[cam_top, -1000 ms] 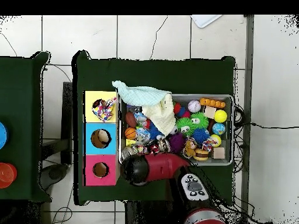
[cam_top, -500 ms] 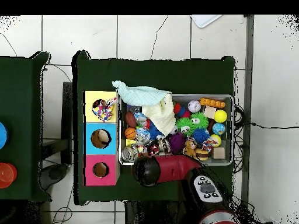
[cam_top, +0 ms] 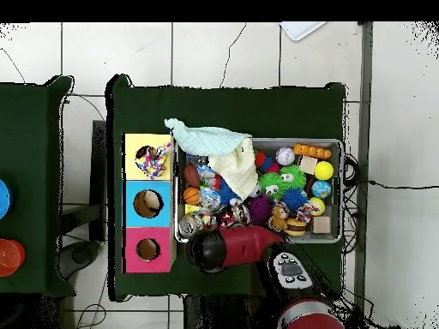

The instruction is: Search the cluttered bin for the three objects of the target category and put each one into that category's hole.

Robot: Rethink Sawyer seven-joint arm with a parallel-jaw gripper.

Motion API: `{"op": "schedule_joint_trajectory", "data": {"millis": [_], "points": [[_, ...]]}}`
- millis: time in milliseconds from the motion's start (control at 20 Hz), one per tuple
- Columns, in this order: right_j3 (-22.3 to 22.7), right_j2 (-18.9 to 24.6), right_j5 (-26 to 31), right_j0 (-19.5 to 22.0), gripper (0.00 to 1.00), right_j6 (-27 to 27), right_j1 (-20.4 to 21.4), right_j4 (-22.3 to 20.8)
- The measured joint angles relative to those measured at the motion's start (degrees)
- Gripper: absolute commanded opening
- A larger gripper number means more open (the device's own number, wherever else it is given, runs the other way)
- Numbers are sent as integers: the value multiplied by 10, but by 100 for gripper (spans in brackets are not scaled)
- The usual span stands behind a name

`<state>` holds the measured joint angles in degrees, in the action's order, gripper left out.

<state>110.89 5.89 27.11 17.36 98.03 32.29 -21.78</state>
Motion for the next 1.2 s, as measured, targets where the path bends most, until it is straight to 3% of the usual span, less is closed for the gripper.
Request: {"op": "schedule_joint_trajectory", "data": {"millis": [350, 1200], "points": [[-19, 0, -4, -21, 100, 0, -24, 0], [-37, -1, -29, -24, 100, 0, -65, 0]]}}
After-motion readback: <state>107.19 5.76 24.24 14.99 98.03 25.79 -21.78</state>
